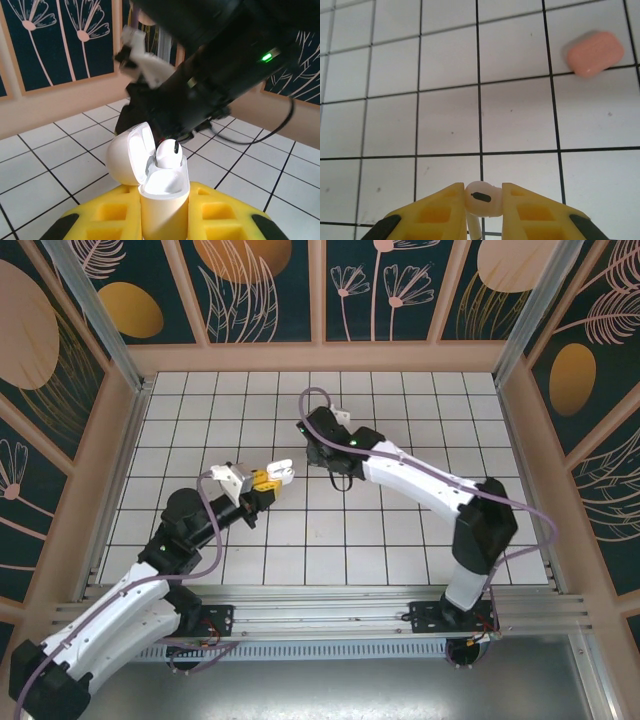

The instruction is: Insert the wireless bluetooth earbuds into the charging case

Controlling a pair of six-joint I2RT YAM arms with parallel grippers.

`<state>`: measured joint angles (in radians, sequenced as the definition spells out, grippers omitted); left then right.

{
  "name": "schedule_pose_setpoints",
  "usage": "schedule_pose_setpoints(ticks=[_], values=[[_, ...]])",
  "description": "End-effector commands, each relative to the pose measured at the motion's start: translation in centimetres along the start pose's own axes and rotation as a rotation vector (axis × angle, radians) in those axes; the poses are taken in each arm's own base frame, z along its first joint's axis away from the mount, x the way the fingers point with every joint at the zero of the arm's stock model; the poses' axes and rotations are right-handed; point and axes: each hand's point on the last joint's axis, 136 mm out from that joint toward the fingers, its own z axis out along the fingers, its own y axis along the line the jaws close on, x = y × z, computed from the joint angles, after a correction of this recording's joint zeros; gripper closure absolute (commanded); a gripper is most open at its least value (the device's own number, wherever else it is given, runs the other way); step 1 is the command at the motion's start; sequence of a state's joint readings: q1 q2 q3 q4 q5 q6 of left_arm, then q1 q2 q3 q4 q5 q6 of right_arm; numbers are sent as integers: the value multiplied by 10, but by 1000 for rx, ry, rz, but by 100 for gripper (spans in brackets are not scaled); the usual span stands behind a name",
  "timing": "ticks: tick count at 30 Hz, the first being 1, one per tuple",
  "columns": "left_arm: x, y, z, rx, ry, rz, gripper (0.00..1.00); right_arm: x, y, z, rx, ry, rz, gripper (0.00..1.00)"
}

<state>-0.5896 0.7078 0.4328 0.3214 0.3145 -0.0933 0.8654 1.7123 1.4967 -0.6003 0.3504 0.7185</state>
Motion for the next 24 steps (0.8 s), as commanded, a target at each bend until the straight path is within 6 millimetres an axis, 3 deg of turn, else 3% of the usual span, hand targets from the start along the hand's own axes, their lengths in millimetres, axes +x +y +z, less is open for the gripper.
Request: schedule_pose_setpoints(ticks=[1,7,14,24], values=[[-21,-7,7,51,-86,-22,100,-32,2,-32,-70,-157,1,81],[-23,-4,25,61,-80,-26,100,-59,11,-90,-258,-334,19,81],[-28,-1,46,80,-70,-35,100,-70,27,-138,-443,-460,-11,81],[-44,2,63,99,-117,-90,100,-57,56,-152,-606,-496,-125,80]])
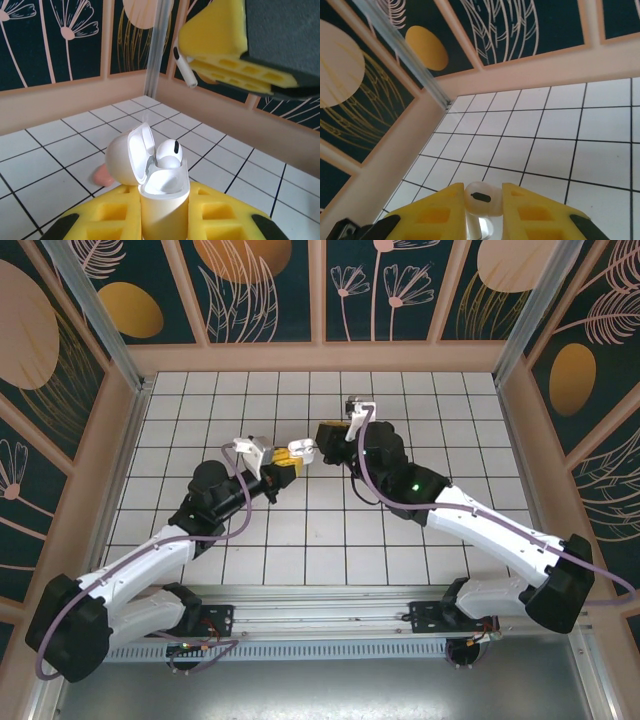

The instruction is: Insert the wireless bluetooth earbuds into the charging case

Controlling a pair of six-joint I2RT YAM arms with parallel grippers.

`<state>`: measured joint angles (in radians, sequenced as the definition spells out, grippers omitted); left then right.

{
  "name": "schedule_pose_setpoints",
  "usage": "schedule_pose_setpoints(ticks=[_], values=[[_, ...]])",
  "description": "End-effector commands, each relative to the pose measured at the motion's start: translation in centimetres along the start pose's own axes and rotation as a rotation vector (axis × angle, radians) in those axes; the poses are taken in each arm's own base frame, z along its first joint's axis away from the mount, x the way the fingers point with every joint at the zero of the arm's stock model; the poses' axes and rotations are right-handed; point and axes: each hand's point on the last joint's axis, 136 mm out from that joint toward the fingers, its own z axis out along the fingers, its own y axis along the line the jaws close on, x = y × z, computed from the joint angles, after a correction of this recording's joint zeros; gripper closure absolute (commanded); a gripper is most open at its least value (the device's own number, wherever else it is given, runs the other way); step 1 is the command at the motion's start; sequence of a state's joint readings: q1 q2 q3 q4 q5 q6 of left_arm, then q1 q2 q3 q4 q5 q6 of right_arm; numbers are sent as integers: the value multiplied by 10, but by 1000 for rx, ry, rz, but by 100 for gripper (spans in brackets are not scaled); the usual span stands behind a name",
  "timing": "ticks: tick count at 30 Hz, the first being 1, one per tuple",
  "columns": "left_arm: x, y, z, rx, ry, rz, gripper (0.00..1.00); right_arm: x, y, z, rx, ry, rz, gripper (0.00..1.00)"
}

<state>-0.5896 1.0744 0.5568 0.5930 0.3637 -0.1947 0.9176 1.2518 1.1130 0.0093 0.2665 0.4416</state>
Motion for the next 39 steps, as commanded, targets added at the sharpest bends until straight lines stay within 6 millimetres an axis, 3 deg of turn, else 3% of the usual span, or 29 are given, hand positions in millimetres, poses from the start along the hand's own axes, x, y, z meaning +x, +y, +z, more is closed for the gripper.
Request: schedule_pose_setpoints(ticks=[1,16,39], values=[[-33,-12,3,54,-99,0,100,-10,23,-2,-108,-51,-38,80],[-36,-14,4,73,-123,-12,100,18,46,15,-235,17,-103,80],[-50,-15,-8,50,-194,2,100,38,41,12,-226,54,-153,80]])
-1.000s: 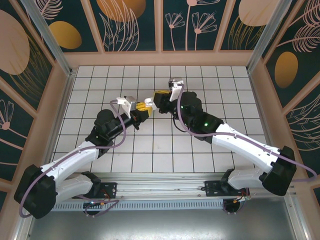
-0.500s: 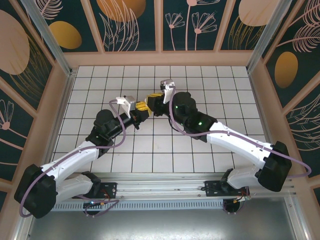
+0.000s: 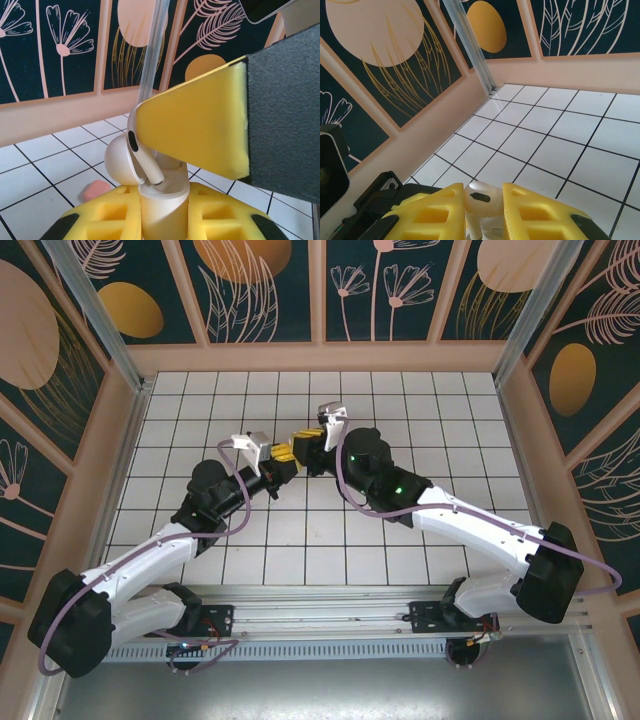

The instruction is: Insert the wireless bluetooth earbuds into the charging case

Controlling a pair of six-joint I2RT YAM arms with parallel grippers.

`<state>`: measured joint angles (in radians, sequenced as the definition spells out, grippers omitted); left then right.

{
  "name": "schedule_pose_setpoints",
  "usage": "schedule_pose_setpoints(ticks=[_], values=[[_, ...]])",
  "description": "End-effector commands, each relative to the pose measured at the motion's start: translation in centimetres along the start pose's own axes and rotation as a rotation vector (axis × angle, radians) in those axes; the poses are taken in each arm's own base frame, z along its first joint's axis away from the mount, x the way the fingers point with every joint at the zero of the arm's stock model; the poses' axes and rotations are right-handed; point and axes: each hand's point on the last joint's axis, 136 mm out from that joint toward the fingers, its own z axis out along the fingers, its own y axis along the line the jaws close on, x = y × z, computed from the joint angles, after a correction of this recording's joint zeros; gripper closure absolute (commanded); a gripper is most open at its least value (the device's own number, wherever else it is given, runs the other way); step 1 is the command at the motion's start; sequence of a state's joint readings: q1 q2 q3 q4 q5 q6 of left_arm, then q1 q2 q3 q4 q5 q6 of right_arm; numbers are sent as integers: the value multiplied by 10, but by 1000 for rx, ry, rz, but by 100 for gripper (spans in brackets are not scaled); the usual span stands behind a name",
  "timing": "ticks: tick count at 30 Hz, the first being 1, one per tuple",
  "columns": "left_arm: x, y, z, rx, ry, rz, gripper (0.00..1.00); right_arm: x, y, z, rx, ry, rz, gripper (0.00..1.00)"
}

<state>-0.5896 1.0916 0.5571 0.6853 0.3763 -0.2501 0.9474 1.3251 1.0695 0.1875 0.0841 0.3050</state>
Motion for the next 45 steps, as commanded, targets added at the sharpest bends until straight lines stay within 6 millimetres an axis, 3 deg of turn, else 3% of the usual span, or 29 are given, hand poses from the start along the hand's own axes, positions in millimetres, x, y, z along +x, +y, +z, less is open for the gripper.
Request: schedule_pose_setpoints(ticks=[1,22,34,45], values=[[-35,-11,-8,22,-130,30,100,8,2,-5,-10,13,-21,80],[-40,-13,-9,40,-174,-6,100,0,11,-11,-54,-14,-31,79],[-44,-13,-9,41,-197,0,100,21,0,-5,-13,48,-98,74],[-39,-11,-6,30,-163,17,100,27,-3,6,3,70,-55,76]])
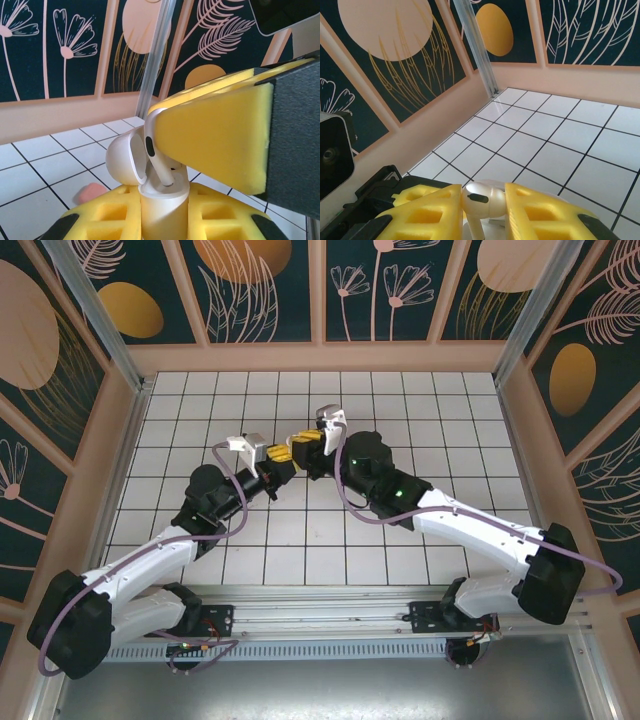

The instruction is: Insert the wireless bluetooth earbuds into the charging case

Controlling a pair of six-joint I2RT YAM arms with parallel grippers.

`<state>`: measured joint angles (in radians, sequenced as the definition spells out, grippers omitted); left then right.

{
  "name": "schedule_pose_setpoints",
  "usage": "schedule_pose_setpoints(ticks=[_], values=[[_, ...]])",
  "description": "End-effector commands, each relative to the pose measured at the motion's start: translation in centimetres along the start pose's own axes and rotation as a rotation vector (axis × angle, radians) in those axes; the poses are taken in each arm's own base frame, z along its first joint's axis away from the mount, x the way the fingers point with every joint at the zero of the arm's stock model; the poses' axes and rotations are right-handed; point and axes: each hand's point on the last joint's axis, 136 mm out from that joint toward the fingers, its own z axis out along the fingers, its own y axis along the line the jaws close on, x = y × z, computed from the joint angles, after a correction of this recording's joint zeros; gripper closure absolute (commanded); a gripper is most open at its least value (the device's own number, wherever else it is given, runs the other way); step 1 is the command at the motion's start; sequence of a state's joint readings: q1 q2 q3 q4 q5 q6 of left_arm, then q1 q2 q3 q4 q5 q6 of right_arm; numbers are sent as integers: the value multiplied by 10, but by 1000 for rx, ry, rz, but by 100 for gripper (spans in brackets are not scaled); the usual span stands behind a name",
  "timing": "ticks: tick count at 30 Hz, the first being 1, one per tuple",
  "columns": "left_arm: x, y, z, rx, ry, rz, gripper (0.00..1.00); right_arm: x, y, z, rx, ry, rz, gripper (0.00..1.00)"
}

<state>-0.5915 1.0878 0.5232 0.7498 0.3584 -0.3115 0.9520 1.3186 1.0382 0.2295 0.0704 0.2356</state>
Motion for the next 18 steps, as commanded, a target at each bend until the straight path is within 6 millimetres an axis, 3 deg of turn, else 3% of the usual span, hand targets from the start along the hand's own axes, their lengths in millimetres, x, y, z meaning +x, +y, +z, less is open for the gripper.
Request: schedule_pose_setpoints(ticks=[1,8,18], values=[[-35,-13,-1,36,-119,67,100,21,-4,6,26,71,28,76],[-22,-3,0,-7,-77,119,100,1,2,-1,-7,6,94,77],[-24,-3,-6,-17,-116,169,100,24,-7,-2,-4,42,83,77]])
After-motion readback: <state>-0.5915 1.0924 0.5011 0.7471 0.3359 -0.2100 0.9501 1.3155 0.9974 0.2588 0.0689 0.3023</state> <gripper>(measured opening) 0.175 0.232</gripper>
